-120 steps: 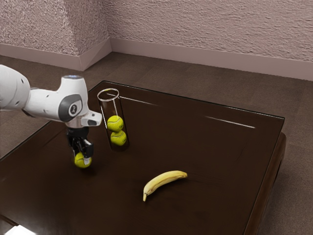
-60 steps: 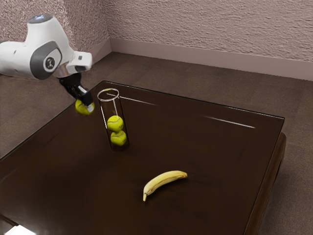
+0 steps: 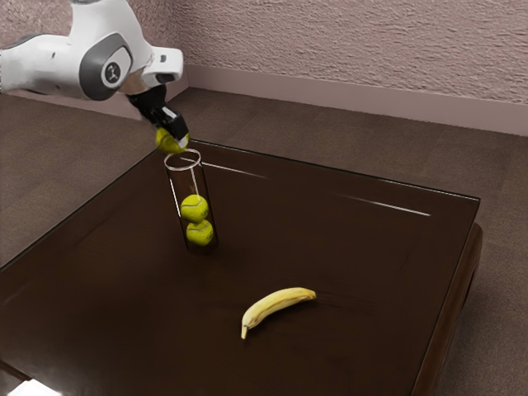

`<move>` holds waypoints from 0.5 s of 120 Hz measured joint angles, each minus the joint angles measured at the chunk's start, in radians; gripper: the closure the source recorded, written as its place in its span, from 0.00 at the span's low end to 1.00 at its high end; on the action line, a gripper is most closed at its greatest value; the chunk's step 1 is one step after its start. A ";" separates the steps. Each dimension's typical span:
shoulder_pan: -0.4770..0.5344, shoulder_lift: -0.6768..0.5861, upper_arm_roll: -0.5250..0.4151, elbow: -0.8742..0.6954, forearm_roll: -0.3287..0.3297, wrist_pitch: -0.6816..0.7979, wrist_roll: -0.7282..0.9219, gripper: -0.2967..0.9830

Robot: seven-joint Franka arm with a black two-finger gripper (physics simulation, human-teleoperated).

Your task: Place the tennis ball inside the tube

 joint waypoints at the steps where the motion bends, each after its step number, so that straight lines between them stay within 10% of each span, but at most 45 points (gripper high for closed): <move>1: 0.000 0.002 0.000 0.002 -0.001 0.000 0.001 0.58; 60: -0.033 -0.036 -0.042 0.081 -0.012 -0.211 0.062 0.26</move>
